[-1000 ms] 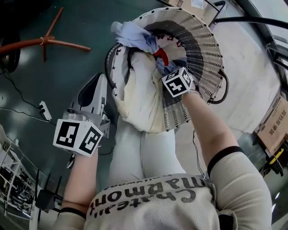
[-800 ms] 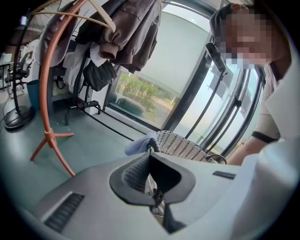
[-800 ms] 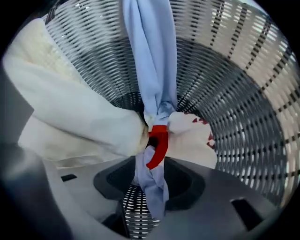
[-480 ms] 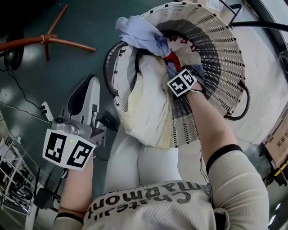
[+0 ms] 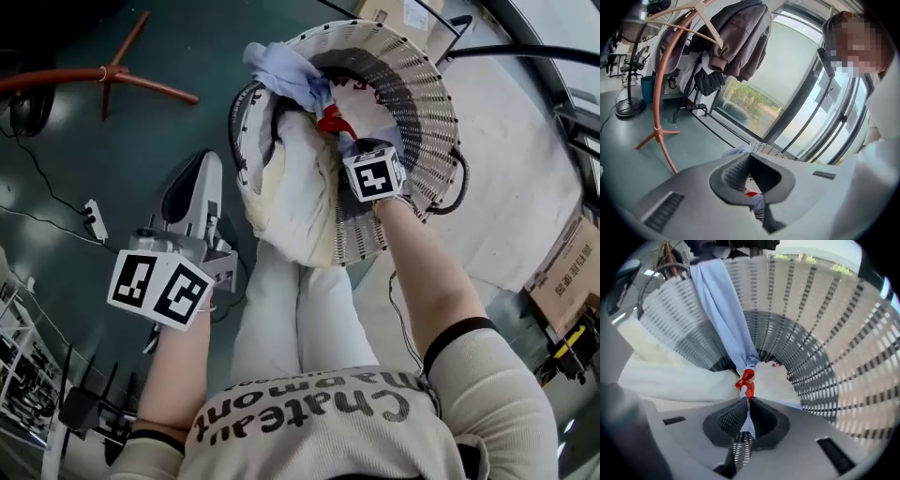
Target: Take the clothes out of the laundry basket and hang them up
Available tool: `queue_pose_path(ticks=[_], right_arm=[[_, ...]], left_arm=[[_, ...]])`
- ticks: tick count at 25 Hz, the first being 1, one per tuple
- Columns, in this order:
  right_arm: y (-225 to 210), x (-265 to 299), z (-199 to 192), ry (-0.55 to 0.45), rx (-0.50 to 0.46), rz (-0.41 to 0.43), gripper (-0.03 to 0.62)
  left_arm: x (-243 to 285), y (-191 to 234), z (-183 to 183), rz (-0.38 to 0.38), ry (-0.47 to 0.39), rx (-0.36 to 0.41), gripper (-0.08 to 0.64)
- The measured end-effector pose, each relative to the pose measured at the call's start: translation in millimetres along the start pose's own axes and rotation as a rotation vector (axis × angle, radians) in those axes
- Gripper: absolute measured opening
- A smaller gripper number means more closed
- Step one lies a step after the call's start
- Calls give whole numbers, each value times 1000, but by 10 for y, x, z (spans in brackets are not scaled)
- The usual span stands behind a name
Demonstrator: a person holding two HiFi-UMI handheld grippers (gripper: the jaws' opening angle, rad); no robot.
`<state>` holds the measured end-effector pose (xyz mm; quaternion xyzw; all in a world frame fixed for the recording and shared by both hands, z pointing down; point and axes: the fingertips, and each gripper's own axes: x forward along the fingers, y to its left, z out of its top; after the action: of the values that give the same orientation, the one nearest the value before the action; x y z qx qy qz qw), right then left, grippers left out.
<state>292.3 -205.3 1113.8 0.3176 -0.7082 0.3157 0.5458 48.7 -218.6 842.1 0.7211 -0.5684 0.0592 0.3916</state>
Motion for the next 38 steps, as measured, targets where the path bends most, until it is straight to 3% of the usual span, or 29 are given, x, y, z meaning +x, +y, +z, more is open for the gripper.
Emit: queue_pose_path(ticks=[4, 8, 14, 17, 20, 23, 26, 28, 29, 30, 31, 35, 38], right_arm=[[127, -770, 200, -91, 42, 63, 38], [224, -1640, 377, -143, -8, 223, 37], [394, -3132, 690, -164, -257, 485, 37], [452, -3997, 830, -199, -406, 554, 37], [544, -4833, 938, -262, -514, 603, 37], [555, -5602, 1105, -356, -609, 607, 37], [660, -6290, 1148, -426, -713, 630, 37], [667, -6630, 1146, -465, -763, 608, 37], [625, -6742, 1139, -479, -778, 575, 37], [563, -6812, 1124, -485, -785, 537, 37], [494, -6849, 1099, -489, -780, 504, 37], [299, -6809, 966, -507, -669, 448, 37], [251, -6613, 897, -494, -565, 444, 38]], left_arm=[[-220, -366, 324, -5, -28, -19, 8], [-429, -826, 704, -96, -42, 1, 8], [-689, -1389, 1067, -212, -14, -1, 8], [-794, -1794, 1224, -305, -15, 8, 9], [-825, -2265, 1254, -426, 32, 93, 12], [-660, -2647, 1109, -547, 142, 245, 172], [-555, -2946, 834, -575, 257, 482, 210], [-480, -3191, 852, -588, 248, 575, 211], [-447, -3320, 923, -597, 224, 581, 181], [-429, -3428, 1008, -600, 196, 571, 76], [-429, -3502, 1086, -593, 173, 555, 21], [-592, -3489, 1439, -522, 74, 446, 17], [-872, -3474, 1842, -515, -44, 348, 17]])
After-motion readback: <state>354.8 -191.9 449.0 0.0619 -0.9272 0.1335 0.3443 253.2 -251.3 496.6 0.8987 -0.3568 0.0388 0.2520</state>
